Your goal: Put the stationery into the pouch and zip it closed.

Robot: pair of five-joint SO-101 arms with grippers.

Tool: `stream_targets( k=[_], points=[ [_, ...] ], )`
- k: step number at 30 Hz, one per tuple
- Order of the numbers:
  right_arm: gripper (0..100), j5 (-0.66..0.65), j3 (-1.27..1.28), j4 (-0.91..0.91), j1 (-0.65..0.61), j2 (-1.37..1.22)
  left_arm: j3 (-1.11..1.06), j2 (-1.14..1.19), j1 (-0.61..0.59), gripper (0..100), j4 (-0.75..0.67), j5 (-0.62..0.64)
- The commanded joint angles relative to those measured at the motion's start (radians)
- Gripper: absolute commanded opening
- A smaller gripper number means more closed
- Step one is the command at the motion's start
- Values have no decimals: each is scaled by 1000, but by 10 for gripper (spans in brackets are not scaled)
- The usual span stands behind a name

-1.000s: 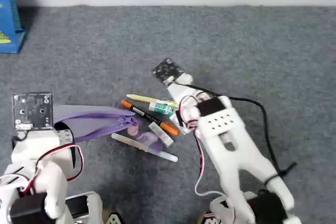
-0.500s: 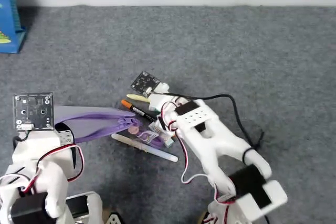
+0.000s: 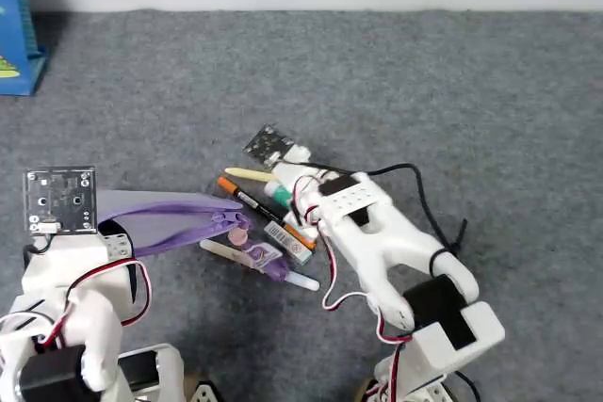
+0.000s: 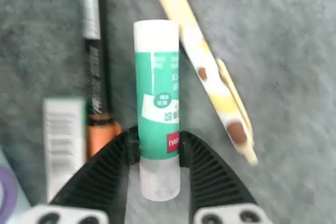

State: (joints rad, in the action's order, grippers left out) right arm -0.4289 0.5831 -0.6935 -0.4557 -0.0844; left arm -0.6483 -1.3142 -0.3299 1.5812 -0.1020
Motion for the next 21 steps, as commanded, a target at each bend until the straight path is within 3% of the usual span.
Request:
stream_targets(
  k=[1,13,21],
  points=[
    [9,-3,-35,-99,36,127,8,-12,-9,11,0,-6],
    [9,-2,-35,-590,56,665,8,-12,-5,11,-6,58],
    [14,123,-37,-714,7,1067,13,-5,29,11,0,60]
  ],
)
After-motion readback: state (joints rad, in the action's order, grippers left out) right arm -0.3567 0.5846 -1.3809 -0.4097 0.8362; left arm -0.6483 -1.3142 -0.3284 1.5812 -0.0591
